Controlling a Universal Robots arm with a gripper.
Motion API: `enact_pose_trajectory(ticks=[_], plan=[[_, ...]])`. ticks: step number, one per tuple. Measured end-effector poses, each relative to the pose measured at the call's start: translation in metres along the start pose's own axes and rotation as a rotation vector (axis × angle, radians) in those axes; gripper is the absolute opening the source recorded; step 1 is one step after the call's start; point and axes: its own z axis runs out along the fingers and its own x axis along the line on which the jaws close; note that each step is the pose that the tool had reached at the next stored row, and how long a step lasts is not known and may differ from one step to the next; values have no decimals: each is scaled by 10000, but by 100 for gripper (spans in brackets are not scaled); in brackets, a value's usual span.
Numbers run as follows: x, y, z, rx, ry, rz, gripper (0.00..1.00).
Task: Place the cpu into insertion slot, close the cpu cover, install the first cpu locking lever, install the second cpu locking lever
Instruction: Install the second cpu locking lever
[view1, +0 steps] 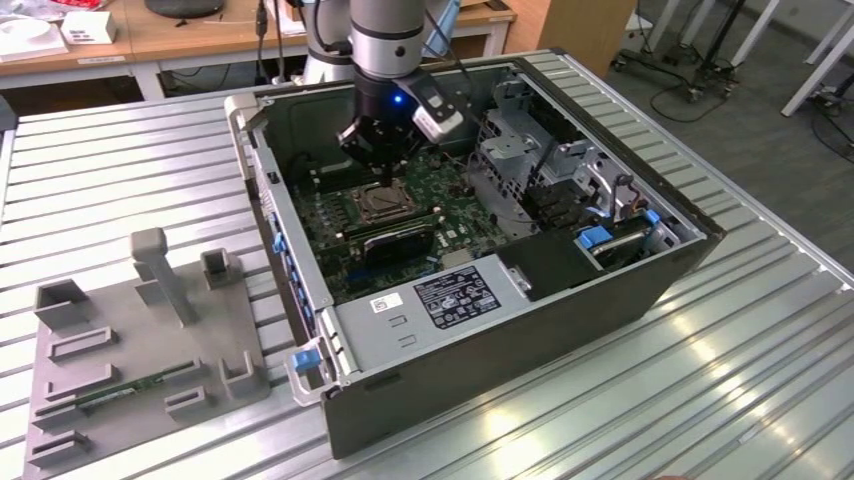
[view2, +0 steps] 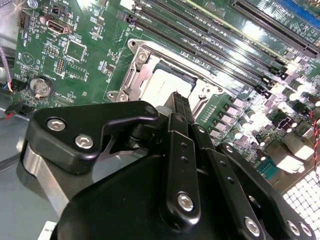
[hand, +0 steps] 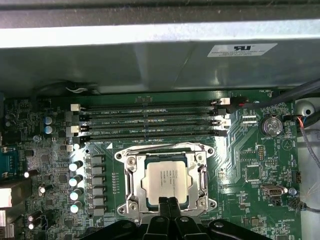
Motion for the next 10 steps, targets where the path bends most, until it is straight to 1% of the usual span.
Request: enact_pose_trajectory(ticks=[10], plan=[[-2,-26,0,0,0,0,11]])
